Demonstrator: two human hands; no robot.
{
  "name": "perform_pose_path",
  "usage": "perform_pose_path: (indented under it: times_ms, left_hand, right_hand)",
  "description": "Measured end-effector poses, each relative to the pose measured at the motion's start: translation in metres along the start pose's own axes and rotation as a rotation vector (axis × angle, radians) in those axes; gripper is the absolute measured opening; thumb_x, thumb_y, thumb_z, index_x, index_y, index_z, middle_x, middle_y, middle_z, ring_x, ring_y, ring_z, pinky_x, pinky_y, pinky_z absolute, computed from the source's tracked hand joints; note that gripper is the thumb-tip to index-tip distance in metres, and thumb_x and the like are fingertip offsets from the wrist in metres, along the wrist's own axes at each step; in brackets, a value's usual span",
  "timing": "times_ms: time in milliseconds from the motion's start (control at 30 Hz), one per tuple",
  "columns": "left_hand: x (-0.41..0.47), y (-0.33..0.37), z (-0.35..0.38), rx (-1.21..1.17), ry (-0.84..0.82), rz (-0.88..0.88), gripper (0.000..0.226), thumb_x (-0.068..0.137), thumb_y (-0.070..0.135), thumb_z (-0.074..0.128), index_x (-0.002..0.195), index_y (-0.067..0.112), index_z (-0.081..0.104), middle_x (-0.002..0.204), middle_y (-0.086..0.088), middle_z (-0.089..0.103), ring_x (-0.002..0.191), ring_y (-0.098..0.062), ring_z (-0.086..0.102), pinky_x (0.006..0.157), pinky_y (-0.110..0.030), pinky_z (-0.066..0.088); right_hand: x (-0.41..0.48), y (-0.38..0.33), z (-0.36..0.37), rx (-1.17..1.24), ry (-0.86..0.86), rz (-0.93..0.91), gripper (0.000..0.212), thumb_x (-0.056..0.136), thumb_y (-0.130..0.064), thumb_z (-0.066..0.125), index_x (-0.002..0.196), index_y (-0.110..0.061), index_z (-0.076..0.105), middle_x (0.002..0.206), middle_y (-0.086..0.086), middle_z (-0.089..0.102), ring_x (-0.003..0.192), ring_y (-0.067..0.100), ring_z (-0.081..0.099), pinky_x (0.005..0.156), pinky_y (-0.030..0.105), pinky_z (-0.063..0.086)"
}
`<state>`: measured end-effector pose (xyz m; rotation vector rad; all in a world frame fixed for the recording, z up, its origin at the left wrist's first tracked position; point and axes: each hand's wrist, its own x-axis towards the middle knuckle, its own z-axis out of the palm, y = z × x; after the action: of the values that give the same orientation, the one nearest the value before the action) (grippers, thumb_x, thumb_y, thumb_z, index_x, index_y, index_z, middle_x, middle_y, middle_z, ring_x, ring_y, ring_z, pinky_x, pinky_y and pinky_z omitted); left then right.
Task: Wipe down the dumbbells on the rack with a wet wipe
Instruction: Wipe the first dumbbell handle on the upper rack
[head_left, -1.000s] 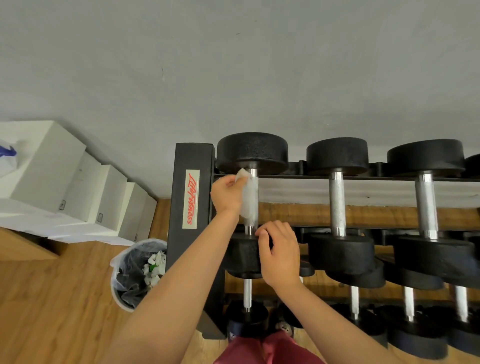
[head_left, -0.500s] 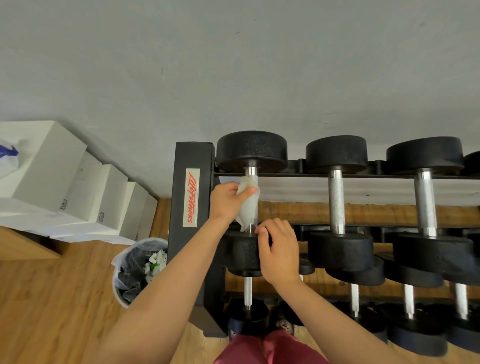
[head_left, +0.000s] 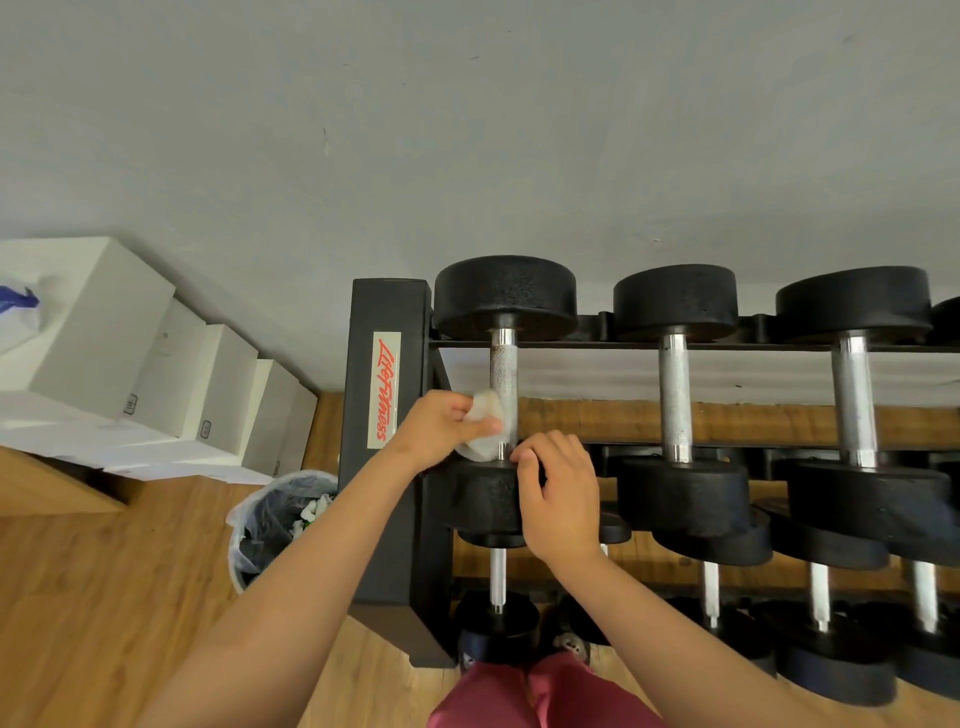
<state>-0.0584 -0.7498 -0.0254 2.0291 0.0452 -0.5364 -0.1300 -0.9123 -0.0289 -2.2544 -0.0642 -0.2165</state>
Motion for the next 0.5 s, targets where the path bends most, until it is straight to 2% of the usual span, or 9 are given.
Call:
perform_pose_path:
  times_ms: [100,167,233,333,433,500]
  left_hand:
    - [0.001,0.003,0.001,0.144,-0.120,0.003,0.020,0.080,0.036,0.077,0.077,0.019,0.067,0.080,-0.002,0.067,0.076,-0.012,0.064,0.071,-0.026,0.051]
    - [0.003,-0.001,-0.005,0.143,-0.125,-0.004,0.020,0.083,0.033,0.074,0.077,0.015,0.069,0.081,-0.008,0.068,0.075,-0.014,0.063,0.073,-0.029,0.050]
    - [-0.001,-0.006,-0.010,0.118,-0.122,-0.007,0.021,0.084,0.027,0.074,0.083,0.006,0.072,0.083,-0.014,0.068,0.078,-0.019,0.063,0.076,-0.033,0.050]
    - [-0.003,-0.007,-0.008,0.111,-0.189,-0.037,0.028,0.081,0.030,0.077,0.097,0.007,0.073,0.093,-0.011,0.070,0.090,-0.020,0.066,0.083,-0.034,0.053]
    - [0.002,0.001,-0.007,0.136,-0.317,-0.094,0.035,0.084,0.038,0.073,0.107,0.011,0.069,0.099,-0.006,0.068,0.096,-0.019,0.064,0.085,-0.030,0.052]
    - [0.000,0.006,-0.008,0.130,-0.329,-0.100,0.030,0.088,0.039,0.067,0.104,0.014,0.068,0.094,-0.003,0.066,0.091,-0.016,0.063,0.082,-0.026,0.049]
  right_hand:
    - [0.000,0.000,0.000,-0.001,-0.003,-0.004,0.037,0.095,-0.030,0.032,0.079,-0.016,0.061,0.079,-0.009,0.053,0.079,0.009,0.047,0.073,0.026,0.039]
    - [0.000,-0.001,-0.001,-0.001,-0.005,0.000,0.037,0.095,-0.031,0.031,0.079,-0.016,0.061,0.079,-0.009,0.052,0.079,0.009,0.046,0.073,0.026,0.039]
    - [0.000,-0.001,-0.001,-0.005,-0.004,0.006,0.038,0.094,-0.031,0.031,0.079,-0.016,0.061,0.079,-0.010,0.052,0.079,0.008,0.046,0.073,0.025,0.038]
    - [0.000,-0.001,0.000,-0.015,0.001,0.005,0.038,0.094,-0.032,0.030,0.078,-0.016,0.061,0.079,-0.011,0.051,0.079,0.008,0.046,0.074,0.024,0.037]
    - [0.001,-0.001,0.000,-0.018,-0.006,0.003,0.040,0.095,-0.033,0.030,0.079,-0.015,0.061,0.080,-0.010,0.052,0.079,0.009,0.047,0.074,0.024,0.038]
    - [0.001,-0.001,0.000,-0.011,-0.002,-0.003,0.039,0.095,-0.032,0.030,0.079,-0.015,0.062,0.080,-0.010,0.052,0.079,0.009,0.047,0.073,0.025,0.038]
